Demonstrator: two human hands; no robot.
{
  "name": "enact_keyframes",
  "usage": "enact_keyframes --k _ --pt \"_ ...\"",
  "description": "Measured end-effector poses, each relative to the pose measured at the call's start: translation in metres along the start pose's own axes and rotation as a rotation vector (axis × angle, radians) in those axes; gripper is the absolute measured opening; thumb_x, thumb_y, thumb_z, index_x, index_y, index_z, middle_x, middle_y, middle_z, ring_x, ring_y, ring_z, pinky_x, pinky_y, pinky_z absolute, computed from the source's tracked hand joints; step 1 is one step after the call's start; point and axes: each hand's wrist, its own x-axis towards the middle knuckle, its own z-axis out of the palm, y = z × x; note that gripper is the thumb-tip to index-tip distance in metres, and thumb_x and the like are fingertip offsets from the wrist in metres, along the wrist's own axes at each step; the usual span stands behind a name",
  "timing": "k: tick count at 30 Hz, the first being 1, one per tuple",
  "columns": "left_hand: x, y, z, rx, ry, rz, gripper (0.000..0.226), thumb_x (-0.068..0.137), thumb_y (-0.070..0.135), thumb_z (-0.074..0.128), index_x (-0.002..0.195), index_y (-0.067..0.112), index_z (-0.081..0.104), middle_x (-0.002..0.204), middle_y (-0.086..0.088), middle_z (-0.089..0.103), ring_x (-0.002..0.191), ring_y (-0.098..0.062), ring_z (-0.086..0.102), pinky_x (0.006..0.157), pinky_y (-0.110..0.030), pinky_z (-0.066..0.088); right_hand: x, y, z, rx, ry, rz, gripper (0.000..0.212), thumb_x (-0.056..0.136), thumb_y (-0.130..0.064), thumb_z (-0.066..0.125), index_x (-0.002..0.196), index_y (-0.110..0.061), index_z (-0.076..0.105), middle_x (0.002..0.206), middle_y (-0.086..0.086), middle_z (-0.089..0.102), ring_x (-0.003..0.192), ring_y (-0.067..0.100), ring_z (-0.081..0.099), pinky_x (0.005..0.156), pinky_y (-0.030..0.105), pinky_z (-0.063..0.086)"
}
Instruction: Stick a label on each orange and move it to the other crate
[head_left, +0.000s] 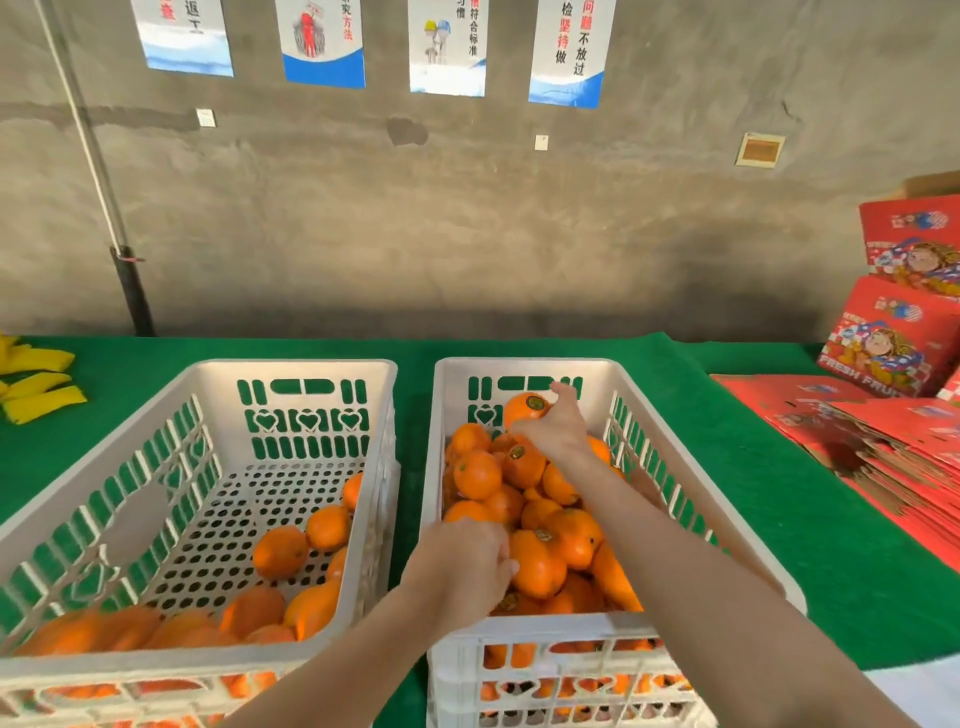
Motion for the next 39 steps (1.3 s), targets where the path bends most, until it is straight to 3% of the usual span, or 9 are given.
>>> enact_keyframes --k 3,10,16,19,21,24,27,31,39 --pt "0.001 -0.004 0.004 -0.008 0.032 -0.014 0.026 0.092 0.044 0.049 0.091 0.024 0.065 0.082 0.005 0.066 0.067 -0.005 0.05 0.052 -0.013 0.023 0.037 0.022 0.033 -0.213 0.045 0.022 0.085 0.074 -0.015 0.075 0.143 -0.016 0.025 0.126 0.011 0.055 0.114 0.029 0.054 0.082 0.034 0.047" --pt "0.004 -0.005 0.003 -0.067 0.034 -0.085 0.019 0.092 0.045 0.05 0.09 0.029 0.059 0.075 0.013 0.052 0.069 -0.004 0.049 0.053 -0.014 0.027 0.055 0.04 0.066 -0.516 0.101 -0.01 0.062 0.086 -0.027 0.061 0.137 -0.011 0.029 0.134 0.016 0.047 0.126 0.037 0.038 0.103 0.049 0.033" --pt "0.004 -0.001 -0.001 -0.013 0.002 -0.095 0.021 0.092 0.041 0.053 0.089 0.021 0.061 0.081 0.007 0.059 0.078 -0.012 0.054 0.062 -0.023 0.036 -0.016 -0.016 0.025 -0.196 0.035 -0.333 0.038 0.087 -0.012 0.062 0.123 -0.006 0.053 0.122 0.01 0.057 0.115 0.021 0.053 0.099 0.033 0.044" --pt "0.005 0.0 0.0 0.04 -0.024 -0.09 0.022 0.092 0.036 0.053 0.095 0.016 0.063 0.09 0.0 0.063 0.087 -0.018 0.058 0.068 -0.026 0.04 -0.103 -0.025 -0.014 0.107 -0.058 -0.671 0.009 0.086 -0.007 0.062 0.094 -0.009 0.066 0.087 -0.004 0.064 0.081 0.001 0.06 0.075 0.021 0.051" --pt "0.005 0.001 0.001 0.084 -0.084 -0.066 0.022 0.091 0.031 0.053 0.092 0.01 0.06 0.092 -0.001 0.062 0.091 -0.022 0.059 0.072 -0.03 0.046 -0.16 -0.007 -0.034 0.136 -0.284 -0.806 0.007 0.087 -0.012 0.061 0.083 -0.012 0.067 0.077 -0.001 0.065 0.072 0.012 0.062 0.063 0.027 0.051" --pt "0.004 0.006 -0.005 0.03 -0.076 -0.093 0.023 0.09 0.025 0.054 0.088 0.005 0.064 0.091 -0.007 0.064 0.09 -0.025 0.06 0.072 -0.033 0.046 -0.213 0.04 -0.045 -0.124 -0.732 -0.623 0.009 0.089 -0.014 0.063 0.084 -0.01 0.07 0.082 0.004 0.07 0.066 0.004 0.059 0.059 0.016 0.044" --pt "-0.005 0.011 -0.007 -0.064 0.055 -0.132 0.024 0.095 0.024 0.051 0.096 0.006 0.066 0.093 -0.009 0.065 0.088 -0.024 0.058 0.07 -0.033 0.043 -0.23 0.106 -0.037 -0.636 -1.07 -0.354 0.029 0.093 -0.013 0.056 0.121 -0.011 0.062 0.127 0.003 0.06 0.101 -0.002 0.056 0.084 0.007 0.035" --pt "-0.023 0.018 -0.012 -0.143 0.232 -0.151 0.023 0.095 0.017 0.049 0.097 0.001 0.065 0.076 -0.009 0.06 0.071 -0.026 0.057 0.06 -0.029 0.036 -0.238 0.161 -0.03 -0.811 -1.185 -0.155 0.067 0.085 0.005 0.052 0.143 -0.024 0.036 0.147 -0.002 0.039 0.133 0.014 0.038 0.1 0.021 0.033" --pt "-0.101 0.05 0.005 -0.131 0.469 0.127 0.026 0.091 0.01 0.058 0.114 -0.002 0.06 0.111 -0.017 0.06 0.107 -0.024 0.051 0.093 -0.031 0.04 -0.235 0.173 -0.027 -0.834 -1.09 -0.233 0.045 0.085 0.001 0.054 0.127 -0.015 0.055 0.121 0.002 0.054 0.097 0.013 0.049 0.068 0.013 0.034"
